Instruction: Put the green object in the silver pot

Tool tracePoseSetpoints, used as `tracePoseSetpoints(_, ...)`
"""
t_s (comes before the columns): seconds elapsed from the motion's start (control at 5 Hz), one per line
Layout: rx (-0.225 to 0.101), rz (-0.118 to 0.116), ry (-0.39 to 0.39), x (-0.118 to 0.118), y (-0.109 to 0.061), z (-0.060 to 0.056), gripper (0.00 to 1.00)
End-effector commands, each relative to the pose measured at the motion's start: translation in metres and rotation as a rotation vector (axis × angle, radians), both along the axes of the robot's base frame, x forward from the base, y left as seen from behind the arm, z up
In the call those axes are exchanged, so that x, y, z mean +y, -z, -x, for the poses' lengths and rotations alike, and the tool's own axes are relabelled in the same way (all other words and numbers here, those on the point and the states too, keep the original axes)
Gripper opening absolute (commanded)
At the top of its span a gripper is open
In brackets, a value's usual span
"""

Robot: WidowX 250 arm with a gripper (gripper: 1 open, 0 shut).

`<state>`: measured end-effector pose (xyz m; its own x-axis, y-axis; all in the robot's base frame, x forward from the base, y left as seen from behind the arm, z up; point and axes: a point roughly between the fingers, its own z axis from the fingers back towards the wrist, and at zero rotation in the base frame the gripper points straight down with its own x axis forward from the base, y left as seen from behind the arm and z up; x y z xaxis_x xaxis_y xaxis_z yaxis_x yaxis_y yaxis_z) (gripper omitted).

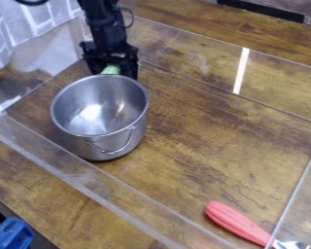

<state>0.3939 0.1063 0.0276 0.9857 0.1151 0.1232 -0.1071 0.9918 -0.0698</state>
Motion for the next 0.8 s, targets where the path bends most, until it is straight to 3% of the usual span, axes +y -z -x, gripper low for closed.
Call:
tracePoseSetpoints(0.0, -0.028, 0.0, 0.049, -0.014, -0.004, -0.003, 1.0)
tracePoseSetpoints(0.2, -0.024, 0.007, 0.088, -0.019, 0.0, 0.001, 1.0)
tracePoseSetpoints(0.4, -0.019, 0.013, 0.105, -0.024, 0.005, -0.005, 0.0)
tracePoseSetpoints(0.6, -0.015, 0.021, 0.121, -0.029, 0.01, -0.01, 1.0)
